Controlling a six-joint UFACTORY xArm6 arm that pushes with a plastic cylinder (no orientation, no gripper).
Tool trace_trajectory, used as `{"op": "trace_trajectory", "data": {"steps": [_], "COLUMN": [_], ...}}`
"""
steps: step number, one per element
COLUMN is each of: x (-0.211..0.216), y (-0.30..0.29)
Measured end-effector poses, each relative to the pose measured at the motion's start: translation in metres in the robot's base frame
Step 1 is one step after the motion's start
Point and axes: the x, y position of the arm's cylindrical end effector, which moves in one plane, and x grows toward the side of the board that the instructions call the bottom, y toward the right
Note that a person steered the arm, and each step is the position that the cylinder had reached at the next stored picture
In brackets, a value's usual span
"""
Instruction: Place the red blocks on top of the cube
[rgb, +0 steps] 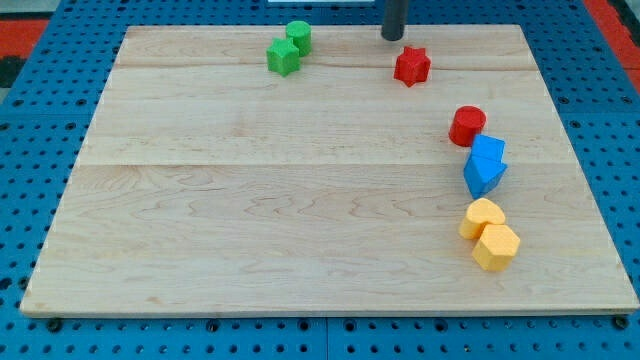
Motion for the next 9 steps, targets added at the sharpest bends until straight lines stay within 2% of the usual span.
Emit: {"op": "trace_trajectory", "data": {"steps": [1, 2, 3, 4, 5, 6, 7, 9], "x": [0.04, 0.059, 0.058, 0.027, 0.027, 0.072, 0.091, 0.052], "y": [-0.013, 0.013, 0.027, 0.025, 0.042, 0.052, 0.059, 0.072]}}
